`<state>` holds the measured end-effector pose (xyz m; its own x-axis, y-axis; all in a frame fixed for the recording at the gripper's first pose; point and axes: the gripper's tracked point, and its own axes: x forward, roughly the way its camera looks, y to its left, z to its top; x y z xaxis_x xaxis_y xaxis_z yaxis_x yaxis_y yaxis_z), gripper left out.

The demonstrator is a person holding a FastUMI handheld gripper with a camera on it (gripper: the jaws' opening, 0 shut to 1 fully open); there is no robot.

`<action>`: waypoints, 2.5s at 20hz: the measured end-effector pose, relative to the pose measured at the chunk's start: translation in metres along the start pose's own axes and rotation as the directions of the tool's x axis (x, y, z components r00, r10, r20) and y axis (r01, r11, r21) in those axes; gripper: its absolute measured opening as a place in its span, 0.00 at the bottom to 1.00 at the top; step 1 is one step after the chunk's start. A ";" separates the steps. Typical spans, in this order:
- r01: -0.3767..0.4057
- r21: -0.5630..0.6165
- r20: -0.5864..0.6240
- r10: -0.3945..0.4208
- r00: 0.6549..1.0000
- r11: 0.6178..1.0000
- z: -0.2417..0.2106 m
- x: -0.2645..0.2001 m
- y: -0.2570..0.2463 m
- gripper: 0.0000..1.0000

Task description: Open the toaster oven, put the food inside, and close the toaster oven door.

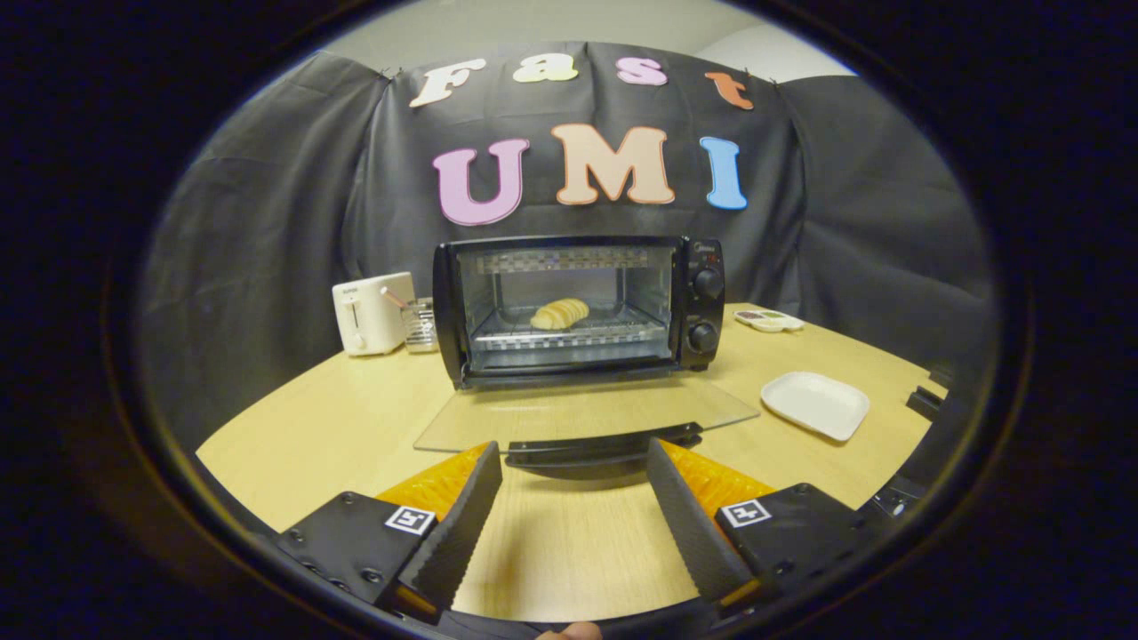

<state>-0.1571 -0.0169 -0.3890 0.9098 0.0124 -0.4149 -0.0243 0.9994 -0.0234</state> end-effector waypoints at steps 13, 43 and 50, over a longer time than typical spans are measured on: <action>-0.020 -0.040 -0.047 0.018 0.999 0.999 -0.011 0.021 0.006 1.00; -0.082 0.041 0.283 0.068 0.957 0.996 0.171 0.079 0.019 1.00; -0.120 0.068 0.292 0.095 0.952 0.990 0.195 0.106 0.024 0.99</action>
<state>0.0199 0.0142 -0.2559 0.9845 0.1160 -0.1319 -0.1049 0.9906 0.0884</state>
